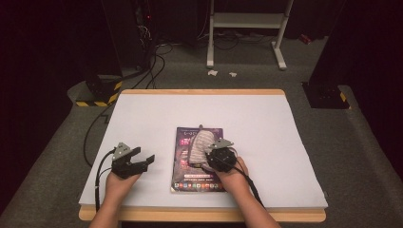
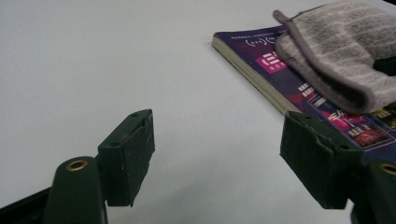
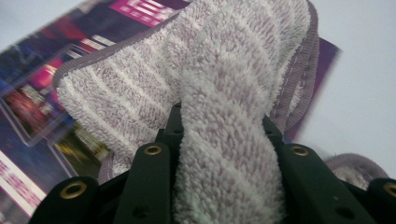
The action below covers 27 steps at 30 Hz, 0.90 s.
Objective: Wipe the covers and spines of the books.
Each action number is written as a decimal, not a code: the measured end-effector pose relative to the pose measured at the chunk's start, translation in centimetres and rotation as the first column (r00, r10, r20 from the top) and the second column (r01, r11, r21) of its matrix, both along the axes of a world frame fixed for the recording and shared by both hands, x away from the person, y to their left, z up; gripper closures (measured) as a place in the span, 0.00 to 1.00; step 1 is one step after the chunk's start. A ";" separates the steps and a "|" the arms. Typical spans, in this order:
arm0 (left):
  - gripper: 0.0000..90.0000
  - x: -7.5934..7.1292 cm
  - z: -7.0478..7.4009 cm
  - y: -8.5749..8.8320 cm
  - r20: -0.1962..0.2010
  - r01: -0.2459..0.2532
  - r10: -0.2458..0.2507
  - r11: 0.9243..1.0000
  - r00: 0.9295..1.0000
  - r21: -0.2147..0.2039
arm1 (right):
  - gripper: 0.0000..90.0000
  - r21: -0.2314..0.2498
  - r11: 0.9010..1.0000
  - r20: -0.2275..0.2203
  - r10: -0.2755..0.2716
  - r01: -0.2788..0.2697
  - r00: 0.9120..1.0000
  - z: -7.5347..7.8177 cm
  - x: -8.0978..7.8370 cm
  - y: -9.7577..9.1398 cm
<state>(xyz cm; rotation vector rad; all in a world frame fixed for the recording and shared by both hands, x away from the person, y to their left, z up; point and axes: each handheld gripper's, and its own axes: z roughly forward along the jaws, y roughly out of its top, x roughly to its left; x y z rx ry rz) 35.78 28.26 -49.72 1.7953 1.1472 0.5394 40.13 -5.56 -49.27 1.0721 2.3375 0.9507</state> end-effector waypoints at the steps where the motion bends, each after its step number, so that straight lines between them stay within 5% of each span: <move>1: 0.29 0.0 0.0 0.0 0.002 0.000 0.000 1.000 1.000 0.000 | 0.74 0.000 1.000 0.000 0.000 0.000 1.000 0.0 0.0 0.0; 8: 0.29 0.1 0.0 0.1 0.004 0.004 -0.004 1.000 1.000 -0.008 | 0.74 -0.025 0.995 0.002 0.094 -0.094 0.996 0.1 0.2 5.2; 16: 0.29 0.0 0.1 0.0 0.007 0.008 -0.008 1.000 1.000 -0.009 | 0.74 -0.026 0.989 0.010 0.144 -0.144 0.990 0.1 0.3 8.3; 27: 0.29 0.0 -0.1 -0.2 0.001 0.012 -0.012 1.000 1.000 0.002 | 0.73 -0.033 0.994 0.008 0.102 -0.101 0.995 0.2 0.7 6.4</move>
